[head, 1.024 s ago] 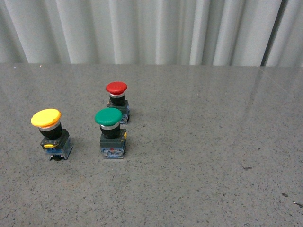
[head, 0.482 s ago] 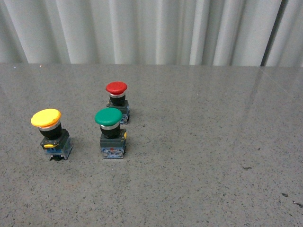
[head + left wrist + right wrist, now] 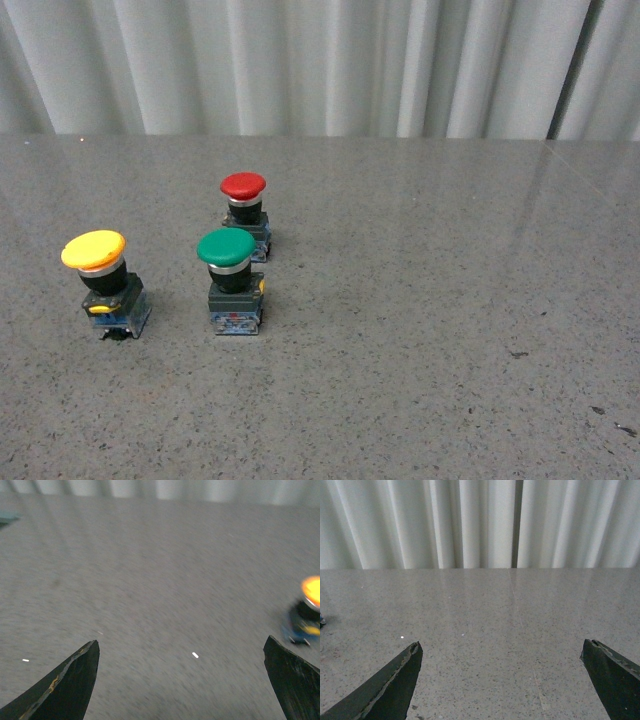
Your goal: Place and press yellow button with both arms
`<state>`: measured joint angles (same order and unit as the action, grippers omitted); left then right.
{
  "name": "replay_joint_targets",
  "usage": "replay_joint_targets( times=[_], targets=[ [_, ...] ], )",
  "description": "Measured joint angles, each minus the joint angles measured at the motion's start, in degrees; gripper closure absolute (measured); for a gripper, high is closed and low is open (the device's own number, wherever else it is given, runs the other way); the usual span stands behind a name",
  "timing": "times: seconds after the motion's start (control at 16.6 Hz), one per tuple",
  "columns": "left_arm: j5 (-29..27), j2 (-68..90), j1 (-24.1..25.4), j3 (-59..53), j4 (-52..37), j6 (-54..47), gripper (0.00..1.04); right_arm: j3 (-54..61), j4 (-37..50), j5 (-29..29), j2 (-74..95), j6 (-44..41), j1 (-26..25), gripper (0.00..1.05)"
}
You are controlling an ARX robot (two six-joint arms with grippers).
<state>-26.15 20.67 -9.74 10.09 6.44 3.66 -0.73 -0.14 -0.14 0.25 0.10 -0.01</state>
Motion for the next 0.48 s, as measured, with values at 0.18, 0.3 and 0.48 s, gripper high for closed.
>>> replay_joint_targets(
  times=[0.18,0.3,0.48],
  targets=[
    [2.75,18.34,1.84,8.48,-16.92,-2.91,0.07,0.0,-0.09,0.13,0.0,0.02,0.0,0.07],
    [9.14,32.59,2.34,16.72,-20.61,-3.76,0.07,0.0,-0.11,0.13,0.0,0.02,0.0,0.07],
    [15.3,49.88,-0.85,25.92,-17.66,-3.19,0.07,0.0,-0.11,0.13,0.0,0.02,0.0,0.07]
  ],
)
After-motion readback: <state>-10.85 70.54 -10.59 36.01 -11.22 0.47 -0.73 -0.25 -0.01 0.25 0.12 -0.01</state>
